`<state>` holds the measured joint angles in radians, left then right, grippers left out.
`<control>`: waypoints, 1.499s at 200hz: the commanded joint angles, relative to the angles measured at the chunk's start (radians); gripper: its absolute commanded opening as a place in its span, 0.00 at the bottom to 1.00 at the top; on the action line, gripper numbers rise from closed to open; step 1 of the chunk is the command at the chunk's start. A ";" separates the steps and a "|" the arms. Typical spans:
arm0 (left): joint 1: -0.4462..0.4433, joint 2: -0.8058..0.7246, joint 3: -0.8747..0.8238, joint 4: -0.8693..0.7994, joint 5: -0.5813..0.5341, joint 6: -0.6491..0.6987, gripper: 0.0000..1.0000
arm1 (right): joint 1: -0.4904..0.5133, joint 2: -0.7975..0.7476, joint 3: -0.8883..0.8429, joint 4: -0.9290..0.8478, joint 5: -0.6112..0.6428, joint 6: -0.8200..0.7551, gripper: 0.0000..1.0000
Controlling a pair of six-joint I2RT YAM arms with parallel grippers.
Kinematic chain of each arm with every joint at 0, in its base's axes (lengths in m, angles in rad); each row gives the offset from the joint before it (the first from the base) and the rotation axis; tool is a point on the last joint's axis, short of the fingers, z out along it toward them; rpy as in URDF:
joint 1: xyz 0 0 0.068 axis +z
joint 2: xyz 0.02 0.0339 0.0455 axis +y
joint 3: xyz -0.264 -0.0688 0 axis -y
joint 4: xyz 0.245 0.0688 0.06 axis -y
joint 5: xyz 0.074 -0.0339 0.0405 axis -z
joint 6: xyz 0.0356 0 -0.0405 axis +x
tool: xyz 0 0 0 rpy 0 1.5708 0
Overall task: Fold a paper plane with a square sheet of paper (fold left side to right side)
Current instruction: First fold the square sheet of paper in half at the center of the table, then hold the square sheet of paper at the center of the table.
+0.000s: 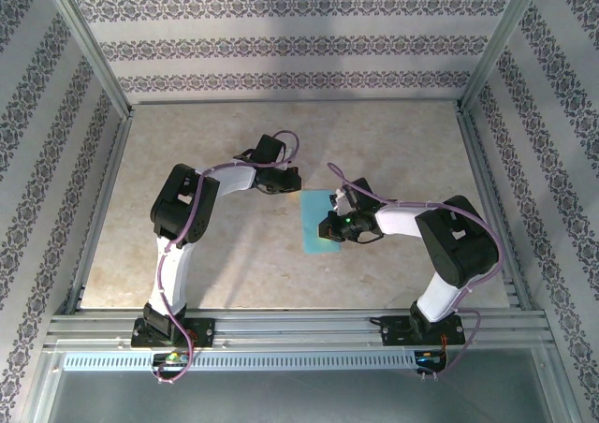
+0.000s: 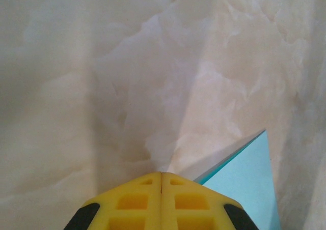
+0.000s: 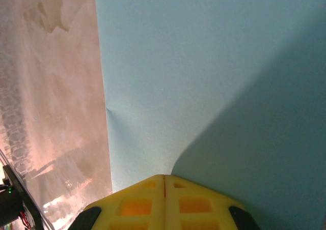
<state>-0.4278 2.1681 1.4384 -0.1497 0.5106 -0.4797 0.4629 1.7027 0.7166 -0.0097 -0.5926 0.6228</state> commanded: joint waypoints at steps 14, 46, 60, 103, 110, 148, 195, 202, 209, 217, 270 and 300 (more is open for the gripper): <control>0.030 -0.089 -0.033 -0.012 -0.075 0.044 0.00 | 0.012 0.023 -0.052 -0.094 0.062 0.028 0.00; 0.025 -0.215 -0.147 0.026 -0.063 0.016 0.00 | 0.013 0.017 -0.052 -0.082 0.071 0.034 0.00; 0.011 -0.256 -0.208 0.054 -0.047 -0.012 0.00 | 0.014 0.014 -0.054 -0.077 0.074 0.037 0.00; -0.069 -0.296 -0.323 0.147 -0.004 -0.118 0.00 | 0.017 0.008 -0.059 -0.069 0.080 0.038 0.00; -0.082 -0.287 -0.330 0.174 0.012 -0.141 0.00 | 0.017 0.008 -0.060 -0.067 0.081 0.038 0.00; -0.133 -0.229 -0.299 0.193 0.013 -0.172 0.00 | 0.020 0.011 -0.060 -0.063 0.085 0.040 0.00; -0.140 -0.187 -0.288 0.160 -0.029 -0.160 0.00 | 0.022 0.008 -0.062 -0.064 0.085 0.040 0.00; -0.140 -0.183 -0.289 0.160 -0.033 -0.158 0.00 | 0.023 0.008 -0.062 -0.064 0.085 0.040 0.00; -0.140 -0.180 -0.289 0.157 -0.033 -0.157 0.00 | 0.023 0.009 -0.060 -0.064 0.084 0.039 0.00; -0.140 -0.175 -0.290 0.155 -0.033 -0.157 0.00 | 0.023 0.009 -0.059 -0.065 0.081 0.040 0.00; -0.141 -0.161 -0.300 0.112 -0.052 -0.137 0.00 | 0.024 -0.033 -0.031 -0.062 0.046 0.061 0.03; -0.144 -0.159 -0.319 0.120 -0.049 -0.140 0.00 | 0.018 -0.106 0.014 -0.076 0.008 0.080 0.16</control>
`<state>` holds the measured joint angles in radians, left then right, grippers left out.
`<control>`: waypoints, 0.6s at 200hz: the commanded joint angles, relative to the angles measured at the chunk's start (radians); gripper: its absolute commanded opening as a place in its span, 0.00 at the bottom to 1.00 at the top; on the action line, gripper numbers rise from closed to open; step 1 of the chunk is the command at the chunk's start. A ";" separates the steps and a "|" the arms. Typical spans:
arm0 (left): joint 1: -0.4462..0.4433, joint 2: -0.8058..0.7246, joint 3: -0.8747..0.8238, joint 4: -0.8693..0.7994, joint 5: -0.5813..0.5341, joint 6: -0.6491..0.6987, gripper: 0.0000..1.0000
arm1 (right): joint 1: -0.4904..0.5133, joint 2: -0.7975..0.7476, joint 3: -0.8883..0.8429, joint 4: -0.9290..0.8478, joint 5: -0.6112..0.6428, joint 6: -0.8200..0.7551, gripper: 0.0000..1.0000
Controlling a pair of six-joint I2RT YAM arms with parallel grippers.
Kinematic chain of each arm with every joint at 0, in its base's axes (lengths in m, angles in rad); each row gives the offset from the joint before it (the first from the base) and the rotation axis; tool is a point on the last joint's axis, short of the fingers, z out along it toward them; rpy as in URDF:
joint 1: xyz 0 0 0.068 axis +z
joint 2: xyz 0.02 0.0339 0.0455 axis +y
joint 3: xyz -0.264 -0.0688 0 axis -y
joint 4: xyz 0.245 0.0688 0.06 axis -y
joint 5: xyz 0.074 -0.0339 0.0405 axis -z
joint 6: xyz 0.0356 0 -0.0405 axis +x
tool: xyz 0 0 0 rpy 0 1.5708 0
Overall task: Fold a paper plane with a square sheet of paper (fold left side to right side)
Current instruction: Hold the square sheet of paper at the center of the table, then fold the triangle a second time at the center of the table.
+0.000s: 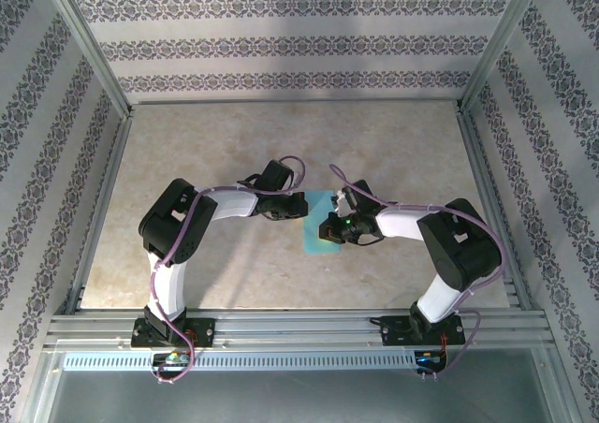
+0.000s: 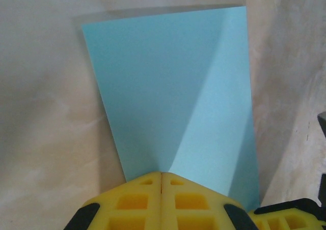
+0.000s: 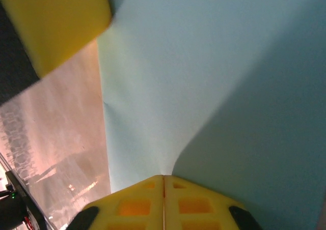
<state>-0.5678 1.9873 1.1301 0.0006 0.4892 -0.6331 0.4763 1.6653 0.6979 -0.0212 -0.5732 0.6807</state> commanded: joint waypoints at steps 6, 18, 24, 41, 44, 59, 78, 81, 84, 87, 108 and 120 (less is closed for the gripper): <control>-0.005 0.022 -0.013 -0.032 -0.029 0.013 0.00 | 0.000 -0.085 0.040 -0.075 -0.016 0.020 0.18; -0.006 0.022 -0.016 -0.033 -0.030 0.015 0.00 | -0.016 -0.119 0.052 -0.110 -0.020 0.008 0.22; -0.006 0.022 -0.016 -0.033 -0.030 0.015 0.00 | -0.028 -0.135 0.055 -0.134 -0.022 -0.004 0.25; -0.006 0.022 -0.015 -0.031 -0.028 0.015 0.00 | -0.065 -0.181 0.057 -0.212 -0.017 -0.050 0.30; -0.006 0.022 -0.016 -0.030 -0.030 0.015 0.00 | -0.072 -0.188 0.056 -0.225 -0.017 -0.058 0.31; -0.006 0.024 -0.016 -0.030 -0.028 0.015 0.00 | -0.109 -0.214 0.044 -0.278 -0.029 -0.089 0.35; -0.007 0.022 -0.016 -0.028 -0.028 0.015 0.00 | -0.143 -0.236 0.017 -0.316 -0.043 -0.114 0.39; -0.006 0.022 -0.016 -0.027 -0.028 0.015 0.00 | -0.147 -0.239 0.011 -0.318 -0.047 -0.115 0.40; -0.007 0.023 -0.016 -0.028 -0.028 0.015 0.00 | -0.151 -0.241 0.005 -0.319 -0.050 -0.116 0.40; -0.007 0.022 -0.016 -0.027 -0.028 0.015 0.00 | -0.154 -0.243 0.000 -0.318 -0.054 -0.115 0.40; -0.007 0.022 -0.016 -0.026 -0.028 0.015 0.00 | -0.172 -0.240 -0.040 -0.298 -0.089 -0.105 0.41; -0.008 0.024 -0.015 -0.026 -0.028 0.015 0.00 | -0.174 -0.230 -0.058 -0.276 -0.111 -0.095 0.41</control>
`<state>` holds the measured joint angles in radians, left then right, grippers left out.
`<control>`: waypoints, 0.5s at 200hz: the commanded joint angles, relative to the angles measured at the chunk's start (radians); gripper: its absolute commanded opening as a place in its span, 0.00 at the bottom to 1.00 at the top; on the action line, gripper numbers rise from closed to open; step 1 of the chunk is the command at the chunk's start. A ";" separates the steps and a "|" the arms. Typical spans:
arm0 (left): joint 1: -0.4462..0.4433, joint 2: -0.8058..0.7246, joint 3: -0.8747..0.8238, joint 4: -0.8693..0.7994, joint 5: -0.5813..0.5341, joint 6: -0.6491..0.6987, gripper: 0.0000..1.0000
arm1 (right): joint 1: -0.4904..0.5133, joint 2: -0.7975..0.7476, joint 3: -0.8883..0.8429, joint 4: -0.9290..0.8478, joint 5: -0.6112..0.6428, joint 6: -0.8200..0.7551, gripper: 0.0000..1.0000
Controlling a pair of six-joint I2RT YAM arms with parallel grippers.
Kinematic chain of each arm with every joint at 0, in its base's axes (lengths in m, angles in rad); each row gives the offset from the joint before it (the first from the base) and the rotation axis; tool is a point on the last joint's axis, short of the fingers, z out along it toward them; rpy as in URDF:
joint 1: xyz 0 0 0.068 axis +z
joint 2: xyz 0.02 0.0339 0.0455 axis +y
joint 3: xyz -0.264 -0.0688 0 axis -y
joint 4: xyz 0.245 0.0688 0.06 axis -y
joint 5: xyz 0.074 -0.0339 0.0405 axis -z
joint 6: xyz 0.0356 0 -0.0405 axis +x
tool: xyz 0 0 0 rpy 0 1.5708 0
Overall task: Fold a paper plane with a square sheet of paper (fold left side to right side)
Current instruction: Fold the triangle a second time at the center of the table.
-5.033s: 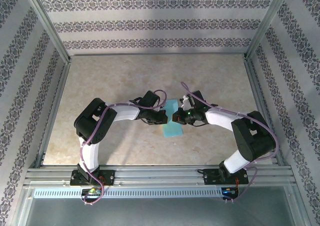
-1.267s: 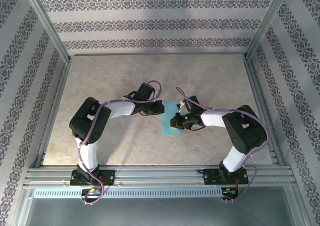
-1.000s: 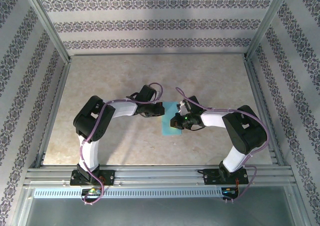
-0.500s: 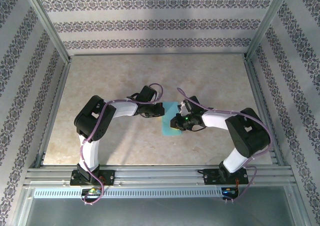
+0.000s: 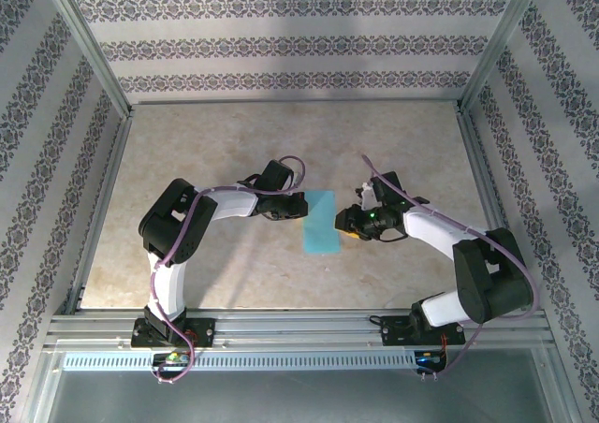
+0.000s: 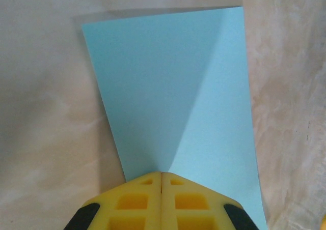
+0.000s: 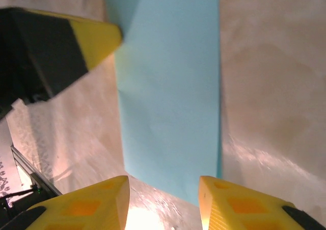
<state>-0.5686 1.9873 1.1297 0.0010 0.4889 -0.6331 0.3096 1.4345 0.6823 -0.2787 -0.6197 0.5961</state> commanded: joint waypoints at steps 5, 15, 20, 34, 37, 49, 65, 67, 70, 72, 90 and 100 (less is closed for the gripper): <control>-0.007 0.024 -0.014 -0.027 -0.028 0.015 0.00 | -0.008 0.007 -0.049 -0.010 -0.072 -0.006 0.41; -0.008 0.024 -0.013 -0.026 -0.029 0.015 0.00 | -0.006 0.019 -0.059 0.007 -0.088 0.003 0.40; -0.007 0.024 -0.014 -0.027 -0.029 0.015 0.00 | -0.006 0.024 -0.064 0.016 -0.093 0.008 0.40; -0.007 0.025 -0.012 -0.027 -0.029 0.016 0.00 | -0.004 0.033 -0.075 0.033 -0.093 0.017 0.39; -0.007 0.025 -0.013 -0.027 -0.030 0.015 0.00 | -0.004 0.035 -0.077 0.036 -0.092 0.019 0.39; -0.007 0.025 -0.010 -0.027 -0.030 0.016 0.00 | -0.002 0.044 -0.080 0.042 -0.085 0.021 0.38; -0.007 0.025 -0.009 -0.030 -0.029 0.015 0.00 | 0.003 0.058 -0.082 0.049 -0.080 0.022 0.38; -0.007 0.025 -0.008 -0.030 -0.029 0.015 0.00 | 0.004 0.059 -0.082 0.050 -0.080 0.023 0.38; -0.007 0.025 -0.008 -0.029 -0.030 0.015 0.00 | 0.006 0.062 -0.084 0.054 -0.080 0.025 0.38; -0.007 0.025 -0.007 -0.029 -0.029 0.015 0.00 | 0.006 0.063 -0.084 0.056 -0.080 0.026 0.38; -0.007 0.025 -0.008 -0.030 -0.029 0.016 0.00 | 0.015 0.078 -0.086 0.069 -0.077 0.033 0.38; -0.007 0.025 -0.008 -0.030 -0.029 0.017 0.00 | 0.020 0.084 -0.087 0.075 -0.075 0.036 0.38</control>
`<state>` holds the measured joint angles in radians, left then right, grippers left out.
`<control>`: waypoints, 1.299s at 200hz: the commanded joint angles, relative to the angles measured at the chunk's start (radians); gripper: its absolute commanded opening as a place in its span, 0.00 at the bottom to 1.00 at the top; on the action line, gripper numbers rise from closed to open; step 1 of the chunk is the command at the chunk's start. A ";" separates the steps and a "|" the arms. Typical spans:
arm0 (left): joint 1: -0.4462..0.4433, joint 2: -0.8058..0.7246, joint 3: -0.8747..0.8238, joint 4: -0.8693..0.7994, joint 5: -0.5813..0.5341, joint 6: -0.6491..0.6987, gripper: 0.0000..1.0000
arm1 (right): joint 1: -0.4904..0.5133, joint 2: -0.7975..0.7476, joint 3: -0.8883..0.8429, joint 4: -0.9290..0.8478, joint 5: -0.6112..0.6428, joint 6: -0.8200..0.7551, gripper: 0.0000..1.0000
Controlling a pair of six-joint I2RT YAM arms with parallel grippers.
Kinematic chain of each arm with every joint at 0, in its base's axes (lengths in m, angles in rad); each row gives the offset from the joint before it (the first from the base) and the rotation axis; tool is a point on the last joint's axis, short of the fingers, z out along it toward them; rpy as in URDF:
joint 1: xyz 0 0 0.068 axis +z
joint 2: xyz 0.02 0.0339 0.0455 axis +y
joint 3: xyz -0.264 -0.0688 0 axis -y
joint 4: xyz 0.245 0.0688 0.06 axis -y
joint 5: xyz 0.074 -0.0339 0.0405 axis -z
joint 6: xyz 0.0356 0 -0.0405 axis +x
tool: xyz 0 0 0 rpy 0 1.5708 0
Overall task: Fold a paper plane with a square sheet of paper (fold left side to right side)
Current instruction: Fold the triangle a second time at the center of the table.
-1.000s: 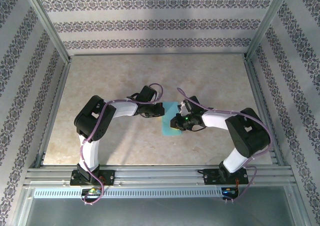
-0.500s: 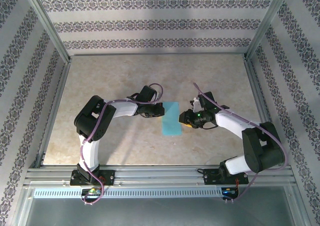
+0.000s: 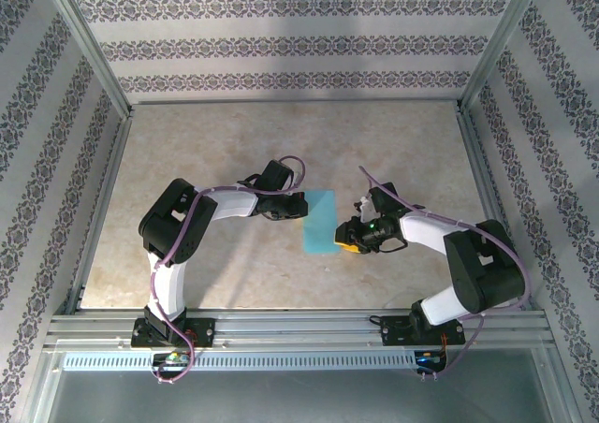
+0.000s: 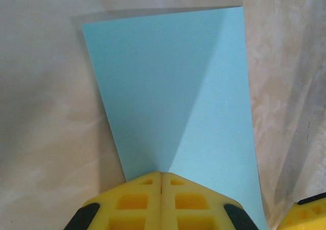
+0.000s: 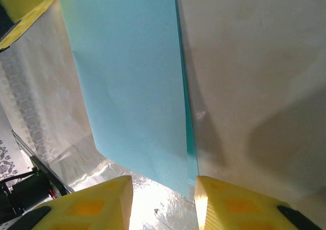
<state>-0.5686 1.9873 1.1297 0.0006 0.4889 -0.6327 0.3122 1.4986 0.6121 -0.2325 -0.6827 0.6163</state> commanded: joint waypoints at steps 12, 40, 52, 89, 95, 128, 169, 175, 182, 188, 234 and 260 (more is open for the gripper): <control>-0.007 0.025 -0.009 -0.030 -0.030 0.016 0.00 | 0.020 0.026 -0.019 0.039 -0.012 0.020 0.38; -0.007 0.025 -0.008 -0.030 -0.028 0.018 0.00 | 0.027 0.035 -0.023 0.060 -0.017 0.031 0.36; -0.007 0.025 -0.008 -0.029 -0.028 0.018 0.00 | 0.031 0.041 -0.022 0.059 -0.016 0.031 0.36; -0.008 0.025 -0.009 -0.029 -0.028 0.018 0.00 | 0.033 0.047 -0.020 0.075 -0.016 0.036 0.36; -0.009 0.025 -0.009 -0.029 -0.027 0.018 0.00 | 0.034 0.046 -0.021 0.084 -0.018 0.042 0.36; -0.008 0.025 -0.008 -0.028 -0.028 0.018 0.00 | 0.029 0.038 -0.017 0.107 -0.036 0.057 0.30; -0.008 0.023 -0.011 -0.027 -0.027 0.018 0.00 | 0.007 0.038 -0.020 0.149 -0.051 0.072 0.30; -0.008 0.024 -0.010 -0.027 -0.026 0.018 0.00 | 0.005 0.041 -0.019 0.161 -0.055 0.076 0.30; -0.008 0.024 -0.010 -0.026 -0.026 0.019 0.00 | 0.003 0.047 -0.018 0.176 -0.062 0.081 0.30; -0.010 0.024 -0.010 -0.026 -0.026 0.019 0.00 | 0.001 0.051 -0.015 0.186 -0.065 0.083 0.30; -0.011 0.027 -0.008 -0.025 -0.022 0.019 0.00 | -0.018 0.092 0.035 0.206 -0.071 0.072 0.30; -0.014 0.026 -0.005 -0.025 -0.020 0.021 0.00 | -0.033 0.120 0.066 0.209 -0.077 0.061 0.29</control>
<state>-0.5694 1.9873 1.1297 0.0006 0.4892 -0.6327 0.2955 1.5944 0.6331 -0.0490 -0.7322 0.6857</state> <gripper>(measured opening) 0.064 0.296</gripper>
